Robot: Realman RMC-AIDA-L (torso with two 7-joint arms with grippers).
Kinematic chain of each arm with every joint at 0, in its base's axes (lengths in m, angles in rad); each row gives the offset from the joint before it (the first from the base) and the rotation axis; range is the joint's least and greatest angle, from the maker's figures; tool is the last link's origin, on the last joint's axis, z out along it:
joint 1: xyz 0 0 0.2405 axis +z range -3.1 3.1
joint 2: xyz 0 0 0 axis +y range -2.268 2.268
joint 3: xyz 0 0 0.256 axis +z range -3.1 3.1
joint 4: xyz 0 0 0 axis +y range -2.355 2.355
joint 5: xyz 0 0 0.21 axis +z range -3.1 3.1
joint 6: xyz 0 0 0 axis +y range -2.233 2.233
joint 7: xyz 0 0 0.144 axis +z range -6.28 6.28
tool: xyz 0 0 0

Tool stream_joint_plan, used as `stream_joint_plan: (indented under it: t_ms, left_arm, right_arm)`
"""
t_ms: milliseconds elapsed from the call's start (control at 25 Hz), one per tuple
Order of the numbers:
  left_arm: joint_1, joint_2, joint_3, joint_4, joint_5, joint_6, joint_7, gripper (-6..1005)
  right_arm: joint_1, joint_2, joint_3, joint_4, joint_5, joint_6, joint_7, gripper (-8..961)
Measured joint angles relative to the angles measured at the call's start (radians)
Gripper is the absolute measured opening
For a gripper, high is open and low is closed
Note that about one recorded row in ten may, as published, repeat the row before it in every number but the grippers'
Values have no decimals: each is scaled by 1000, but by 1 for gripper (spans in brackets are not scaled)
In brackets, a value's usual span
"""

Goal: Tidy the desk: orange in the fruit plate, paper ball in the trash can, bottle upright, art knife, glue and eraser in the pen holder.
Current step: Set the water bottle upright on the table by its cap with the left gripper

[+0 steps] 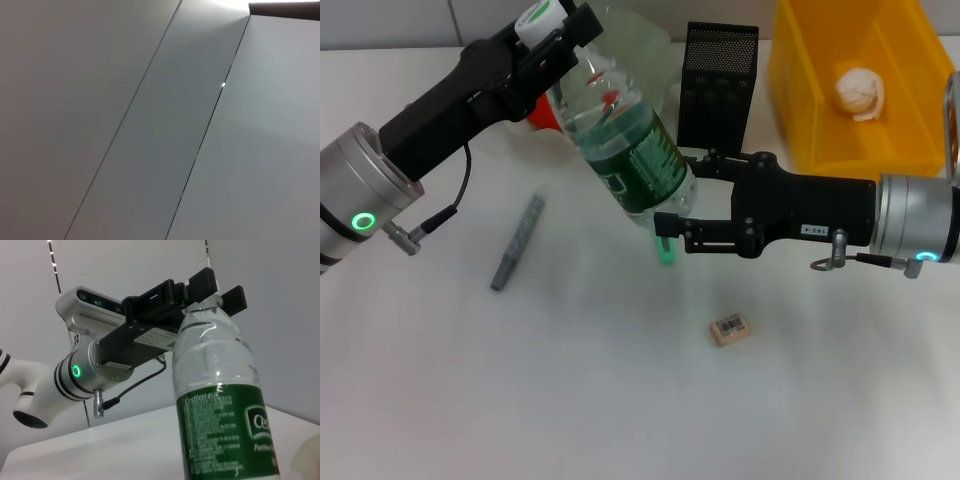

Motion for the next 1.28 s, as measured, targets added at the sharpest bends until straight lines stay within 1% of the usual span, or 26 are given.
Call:
stream_joint_plan:
  t_ms: [320, 600, 880, 1120, 1280]
  left_arm:
    - [2, 0, -4, 23, -8, -25, 7, 435]
    - [11, 1, -7, 52, -13, -54, 16, 436]
    - [34, 4, -26, 88, -13, -106, 92, 435]
    - [62, 5, -55, 103, -13, -178, 201, 436]
    - [67, 5, -60, 106, -13, -197, 228, 436]
  right_arm:
    - [-6, 0, -23, 4, -3, 40, 4, 765]
    - [-14, 0, -25, 5, -3, 47, 4, 766]
    - [-27, -1, -24, 5, -3, 71, 6, 766]
    - [-40, 0, -24, 4, -3, 87, 0, 766]
    - [-41, 0, -25, 4, -3, 87, -1, 766]
